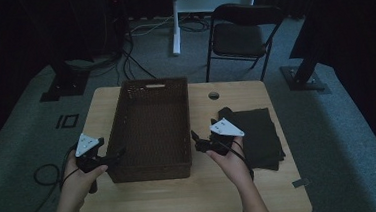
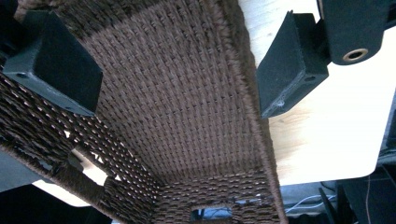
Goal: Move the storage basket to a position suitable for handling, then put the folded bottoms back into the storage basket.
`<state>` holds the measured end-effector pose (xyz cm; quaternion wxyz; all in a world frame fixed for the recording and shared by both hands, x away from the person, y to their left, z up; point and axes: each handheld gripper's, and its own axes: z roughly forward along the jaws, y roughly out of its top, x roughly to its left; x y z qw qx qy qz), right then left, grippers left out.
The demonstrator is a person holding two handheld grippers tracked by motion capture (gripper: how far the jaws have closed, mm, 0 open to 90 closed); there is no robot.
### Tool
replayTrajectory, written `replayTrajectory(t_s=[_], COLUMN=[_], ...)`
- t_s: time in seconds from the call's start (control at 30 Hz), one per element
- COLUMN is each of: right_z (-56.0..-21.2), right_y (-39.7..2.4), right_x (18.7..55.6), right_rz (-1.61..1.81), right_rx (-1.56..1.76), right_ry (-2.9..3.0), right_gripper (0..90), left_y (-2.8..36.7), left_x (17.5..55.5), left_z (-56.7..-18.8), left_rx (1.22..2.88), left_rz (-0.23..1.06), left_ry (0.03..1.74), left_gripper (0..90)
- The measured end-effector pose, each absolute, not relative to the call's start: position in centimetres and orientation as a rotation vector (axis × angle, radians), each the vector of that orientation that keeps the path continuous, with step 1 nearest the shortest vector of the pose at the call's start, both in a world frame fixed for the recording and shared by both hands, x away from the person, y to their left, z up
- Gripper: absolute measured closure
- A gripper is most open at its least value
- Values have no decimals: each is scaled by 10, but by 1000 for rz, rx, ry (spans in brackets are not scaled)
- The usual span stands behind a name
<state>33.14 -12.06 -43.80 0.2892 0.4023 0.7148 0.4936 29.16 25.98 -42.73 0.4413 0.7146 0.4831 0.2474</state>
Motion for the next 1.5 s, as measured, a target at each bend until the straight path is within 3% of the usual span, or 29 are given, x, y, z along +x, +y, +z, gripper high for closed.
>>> replayTrajectory(t_s=[0.5, 0.63, 0.8, 1.5], right_z=[-445, -446, -444, -440], right_y=[-148, -145, -150, -200], right_x=[316, 314, 316, 314], right_rz=[1331, 1373, 1363, 1275], right_rx=[1089, 1053, 1030, 1079], right_ry=[1935, 1956, 1935, 1847], right_gripper=[160, 162, 161, 165], left_y=[256, 251, 241, 171], left_x=[293, 292, 294, 310], left_z=[-431, -430, -426, -428], left_rx=[1812, 1839, 1803, 1835], left_rz=[606, 553, 579, 464], left_ry=[1203, 1193, 1152, 973], left_gripper=[145, 145, 145, 145])
